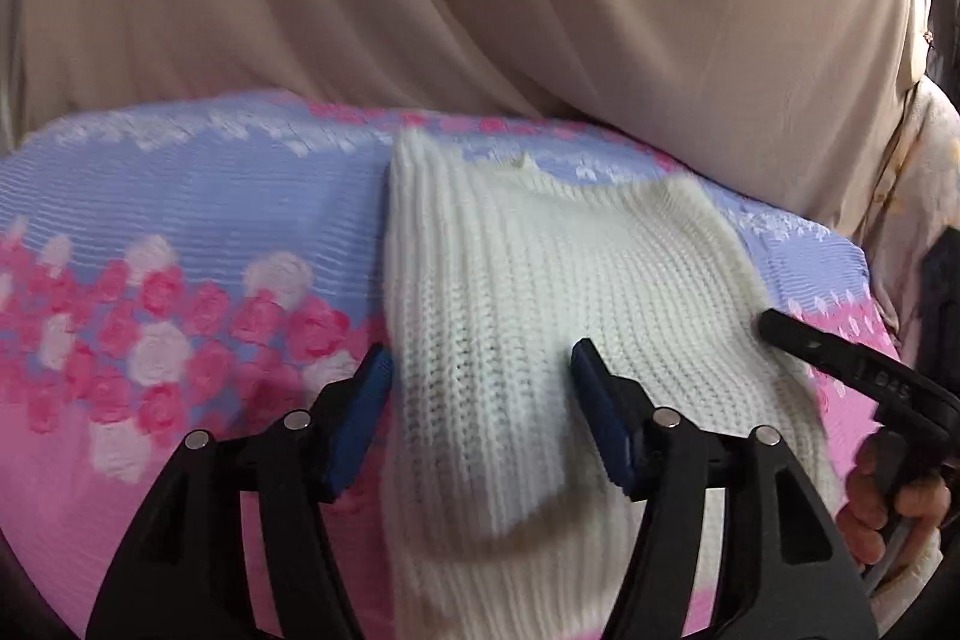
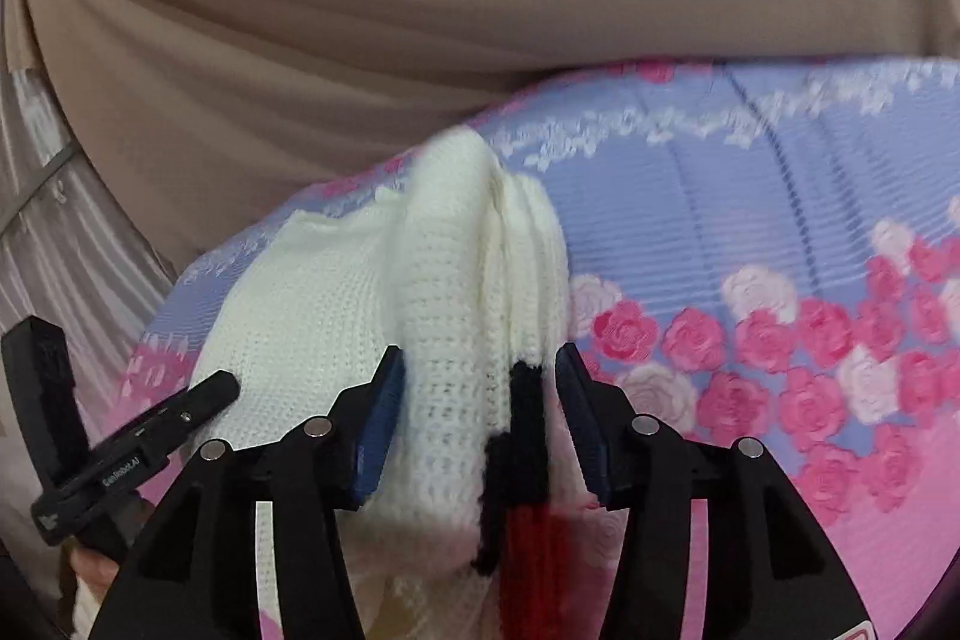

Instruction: Fold small clothes

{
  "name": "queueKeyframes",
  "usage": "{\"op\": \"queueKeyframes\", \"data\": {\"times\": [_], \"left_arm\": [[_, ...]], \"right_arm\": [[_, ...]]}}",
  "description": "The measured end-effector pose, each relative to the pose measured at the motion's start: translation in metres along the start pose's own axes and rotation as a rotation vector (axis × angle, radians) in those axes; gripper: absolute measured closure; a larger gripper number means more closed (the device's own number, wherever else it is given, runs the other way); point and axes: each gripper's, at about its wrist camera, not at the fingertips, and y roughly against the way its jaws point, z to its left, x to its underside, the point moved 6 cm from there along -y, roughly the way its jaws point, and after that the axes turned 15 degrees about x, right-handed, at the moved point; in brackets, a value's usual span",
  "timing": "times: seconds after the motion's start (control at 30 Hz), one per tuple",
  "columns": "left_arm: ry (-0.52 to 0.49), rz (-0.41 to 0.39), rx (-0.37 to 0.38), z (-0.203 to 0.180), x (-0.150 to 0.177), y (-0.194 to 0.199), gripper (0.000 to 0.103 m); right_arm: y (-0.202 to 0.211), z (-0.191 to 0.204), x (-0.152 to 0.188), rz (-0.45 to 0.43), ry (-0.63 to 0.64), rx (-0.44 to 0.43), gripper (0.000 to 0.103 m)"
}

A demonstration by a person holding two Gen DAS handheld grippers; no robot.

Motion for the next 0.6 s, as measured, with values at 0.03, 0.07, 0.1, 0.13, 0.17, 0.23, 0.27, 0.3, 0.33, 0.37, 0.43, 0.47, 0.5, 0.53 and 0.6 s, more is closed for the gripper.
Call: {"op": "queueKeyframes", "data": {"times": [0.03,0.07,0.1,0.13,0.17,0.23,0.27,0.3,0.33,0.37,0.43,0.47,0.5,0.53,0.6], "left_arm": [[-0.016,-0.019,-0.012,-0.005,-0.001,0.012,0.038],[-0.025,-0.032,-0.024,-0.012,0.000,0.023,0.032],[-0.027,-0.041,-0.032,-0.017,0.001,0.030,0.026],[-0.030,-0.036,-0.034,-0.022,0.005,0.034,0.025],[-0.034,-0.017,-0.043,-0.024,0.008,0.033,0.025],[-0.046,0.048,-0.103,-0.026,0.017,0.023,0.025],[-0.051,0.073,-0.144,-0.019,0.023,0.018,0.025],[-0.051,0.090,-0.172,-0.016,0.028,0.013,0.024],[-0.044,0.106,-0.183,-0.011,0.034,0.009,0.024],[-0.033,0.122,-0.191,-0.006,0.040,0.005,0.024],[-0.013,0.142,-0.199,-0.001,0.048,0.001,0.024],[-0.018,0.137,-0.212,-0.002,0.049,0.001,0.024],[-0.036,0.133,-0.229,-0.004,0.049,0.002,0.024],[-0.057,0.130,-0.251,-0.007,0.050,0.002,0.024],[-0.061,0.128,-0.261,-0.009,0.052,-0.002,0.024]], "right_arm": [[0.017,0.005,0.000,-0.036,0.037,0.029,0.056],[0.034,0.012,0.002,-0.063,0.066,0.025,0.056],[0.050,0.022,0.008,-0.081,0.097,-0.012,0.059],[0.059,0.032,0.014,-0.091,0.132,-0.034,0.065],[0.064,0.040,0.022,-0.095,0.177,-0.030,0.068],[0.056,0.054,0.040,-0.080,0.290,0.025,0.089],[0.046,0.052,0.046,-0.065,0.321,0.072,0.095],[0.030,0.043,0.053,-0.030,0.326,0.118,0.101],[0.023,0.034,0.054,-0.009,0.306,0.121,0.103],[0.018,0.024,0.053,0.008,0.258,0.097,0.103],[0.017,0.020,0.050,0.033,0.201,0.065,0.103],[0.016,0.023,0.049,0.040,0.198,0.067,0.102],[0.022,0.028,0.049,0.025,0.219,0.084,0.102],[0.025,0.031,0.049,0.005,0.243,0.107,0.102],[0.015,0.032,0.057,0.012,0.271,0.134,0.103]]}}
